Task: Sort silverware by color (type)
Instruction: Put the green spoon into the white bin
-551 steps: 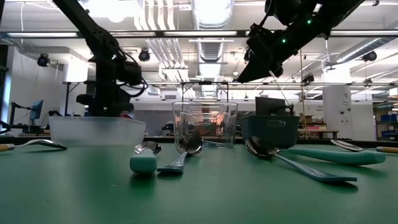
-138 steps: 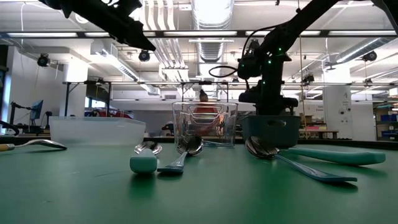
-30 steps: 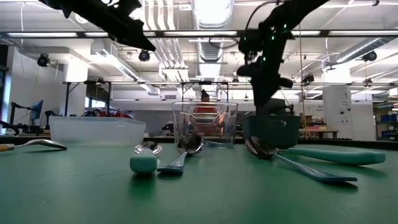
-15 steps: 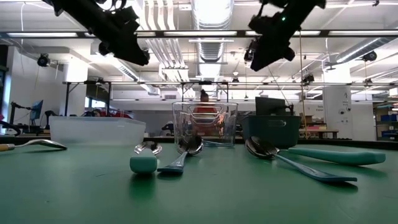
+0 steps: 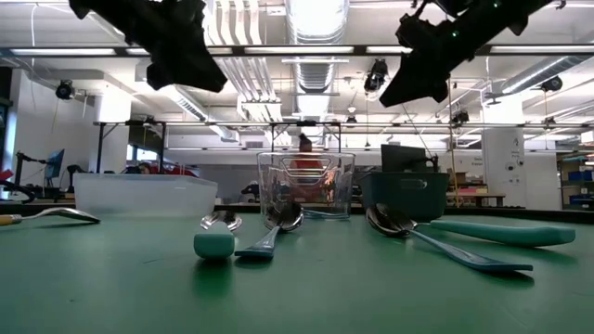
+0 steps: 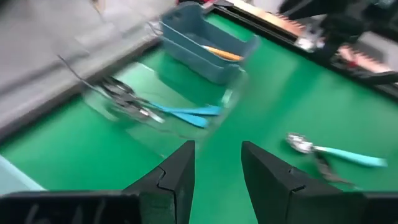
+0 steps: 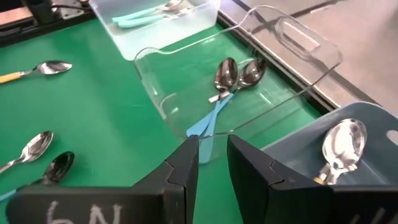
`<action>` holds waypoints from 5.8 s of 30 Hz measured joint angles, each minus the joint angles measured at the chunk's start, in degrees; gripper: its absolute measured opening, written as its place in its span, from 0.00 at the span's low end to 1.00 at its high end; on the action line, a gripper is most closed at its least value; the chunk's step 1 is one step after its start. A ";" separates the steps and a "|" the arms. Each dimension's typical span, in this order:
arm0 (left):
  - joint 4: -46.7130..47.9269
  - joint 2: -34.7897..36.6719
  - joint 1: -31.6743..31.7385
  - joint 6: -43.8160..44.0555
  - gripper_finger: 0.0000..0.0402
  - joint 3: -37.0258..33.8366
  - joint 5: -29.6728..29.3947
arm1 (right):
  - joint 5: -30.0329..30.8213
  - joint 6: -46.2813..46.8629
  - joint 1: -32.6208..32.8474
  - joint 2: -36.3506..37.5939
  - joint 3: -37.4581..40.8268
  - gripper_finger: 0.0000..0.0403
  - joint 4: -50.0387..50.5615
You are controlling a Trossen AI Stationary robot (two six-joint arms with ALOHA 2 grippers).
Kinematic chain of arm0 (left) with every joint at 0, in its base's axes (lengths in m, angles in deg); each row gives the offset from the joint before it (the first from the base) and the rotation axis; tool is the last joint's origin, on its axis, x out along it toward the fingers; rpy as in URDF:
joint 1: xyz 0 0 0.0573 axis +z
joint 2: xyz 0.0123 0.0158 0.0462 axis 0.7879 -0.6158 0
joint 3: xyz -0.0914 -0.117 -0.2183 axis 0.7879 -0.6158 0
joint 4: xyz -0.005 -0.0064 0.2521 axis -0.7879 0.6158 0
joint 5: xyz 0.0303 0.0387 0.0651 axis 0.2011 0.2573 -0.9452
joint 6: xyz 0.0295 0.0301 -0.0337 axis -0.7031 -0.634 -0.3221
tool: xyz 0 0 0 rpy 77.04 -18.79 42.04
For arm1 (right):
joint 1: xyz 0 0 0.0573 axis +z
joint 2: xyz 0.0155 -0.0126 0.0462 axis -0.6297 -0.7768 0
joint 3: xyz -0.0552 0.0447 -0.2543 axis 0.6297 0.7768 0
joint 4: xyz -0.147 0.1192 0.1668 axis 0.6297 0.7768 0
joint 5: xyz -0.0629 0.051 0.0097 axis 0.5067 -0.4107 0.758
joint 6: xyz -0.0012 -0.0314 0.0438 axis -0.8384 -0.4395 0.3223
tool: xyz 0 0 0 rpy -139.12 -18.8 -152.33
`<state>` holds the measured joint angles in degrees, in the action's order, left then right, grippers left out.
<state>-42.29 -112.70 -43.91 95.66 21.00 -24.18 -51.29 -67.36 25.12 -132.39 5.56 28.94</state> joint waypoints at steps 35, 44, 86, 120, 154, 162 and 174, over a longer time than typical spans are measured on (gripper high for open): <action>25.77 -13.55 -26.56 57.03 0.28 0.02 12.59 | -0.02 -0.48 2.29 -0.30 2.20 0.17 -6.01; 37.56 -14.60 -28.69 61.08 0.28 0.15 16.02 | 0.00 -0.92 2.29 -0.32 2.20 0.17 -6.34; 3.92 -26.82 -35.71 68.69 0.28 0.17 20.30 | 0.00 -0.94 2.29 -0.34 2.31 0.17 -6.36; -24.24 -36.89 -35.15 7.80 0.28 0.22 -1.79 | -0.11 -4.54 2.43 -0.34 3.66 0.17 -6.26; -17.21 -43.59 -30.93 -36.97 0.55 6.19 5.06 | -0.13 -4.33 2.43 -0.34 3.69 0.17 -6.34; -10.36 -47.03 -30.91 -40.75 0.53 10.27 4.92 | -0.13 -4.33 2.43 -0.34 3.69 0.17 -6.30; -9.79 -47.25 -30.22 -42.63 0.37 10.47 8.01 | -0.13 -3.93 2.43 -0.34 3.84 0.17 -6.34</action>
<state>-52.09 -159.96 -74.13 53.03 31.47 -16.17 -51.42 -71.29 27.54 -132.74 9.40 22.60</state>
